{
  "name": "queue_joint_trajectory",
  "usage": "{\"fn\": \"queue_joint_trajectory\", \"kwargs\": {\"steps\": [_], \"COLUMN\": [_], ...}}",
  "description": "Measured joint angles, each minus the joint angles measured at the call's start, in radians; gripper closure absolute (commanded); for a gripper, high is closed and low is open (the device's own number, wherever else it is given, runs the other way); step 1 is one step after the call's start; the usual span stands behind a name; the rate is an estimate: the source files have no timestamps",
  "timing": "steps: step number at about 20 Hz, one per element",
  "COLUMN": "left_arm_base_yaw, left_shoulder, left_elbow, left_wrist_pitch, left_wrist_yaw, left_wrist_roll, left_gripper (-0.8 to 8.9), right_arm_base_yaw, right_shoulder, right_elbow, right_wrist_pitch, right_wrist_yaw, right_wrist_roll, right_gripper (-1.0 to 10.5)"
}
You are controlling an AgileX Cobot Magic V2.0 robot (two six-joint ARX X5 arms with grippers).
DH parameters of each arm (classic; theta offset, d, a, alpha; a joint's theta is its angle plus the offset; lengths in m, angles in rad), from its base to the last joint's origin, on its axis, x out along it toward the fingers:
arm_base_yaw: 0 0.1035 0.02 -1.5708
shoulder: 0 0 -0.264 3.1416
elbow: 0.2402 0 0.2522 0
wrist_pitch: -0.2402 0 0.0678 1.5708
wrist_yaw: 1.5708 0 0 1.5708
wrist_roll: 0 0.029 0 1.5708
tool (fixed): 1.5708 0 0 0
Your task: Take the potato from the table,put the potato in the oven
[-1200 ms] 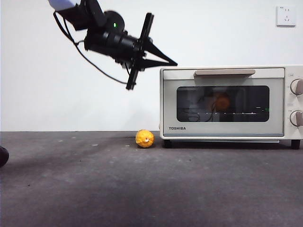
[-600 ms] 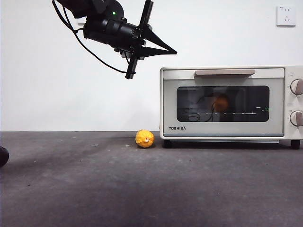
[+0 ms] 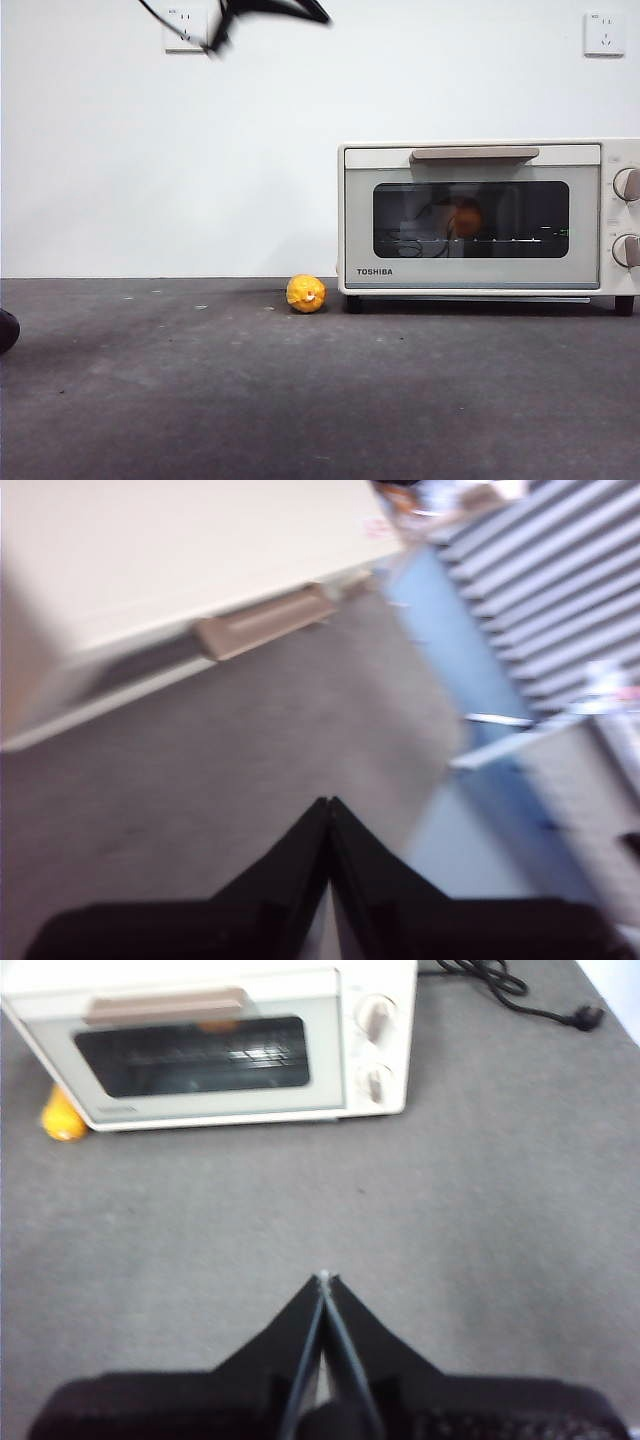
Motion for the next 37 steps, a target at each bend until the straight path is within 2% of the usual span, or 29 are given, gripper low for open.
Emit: {"fn": "queue_joint_trajectory", "kwargs": {"steps": [3,6,9,14,20,28,31,37], "left_arm_base_yaw": [-0.032,-0.074,-0.132,-0.222,-0.222,-0.217,-0.168,-0.055], "left_shoulder": [-0.102,-0.199,-0.324,-0.529,-0.677,-0.645,-0.625,-0.734], "left_elbow": [0.000,0.000,0.000,0.000,0.000,0.000,-0.005,-0.002], "left_wrist_pitch": [-0.070,-0.083,-0.100,-0.166,-0.254,-0.254,-0.256,-0.250], "left_wrist_yaw": [-0.206,-0.370,-0.469,-0.617,-0.628,-0.631,-0.631,-0.624], "left_wrist_roll": [0.079,0.119,0.137,0.171,0.198,0.199,0.245,0.277], "left_gripper": [8.18,8.18,8.18,8.17,8.17,8.18,8.17,8.17], "right_arm_base_yaw": [0.000,0.000,0.000,0.000,0.000,0.000,0.000,0.000], "right_shoulder": [0.000,0.000,0.000,0.000,0.000,0.000,0.000,0.000], "right_elbow": [0.000,0.000,0.000,0.000,0.000,0.000,0.000,0.000], "right_wrist_pitch": [-0.024,-0.024,-0.024,-0.037,-0.072,-0.112,-0.113,-0.113], "right_wrist_yaw": [0.013,0.052,0.097,0.102,0.103,0.103,0.103,0.103], "right_wrist_roll": [0.000,-0.001,-0.016,-0.040,-0.033,-0.030,-0.030,-0.030], "right_gripper": [9.5,9.5,9.5,9.5,9.5,9.5,9.5,9.5]}}
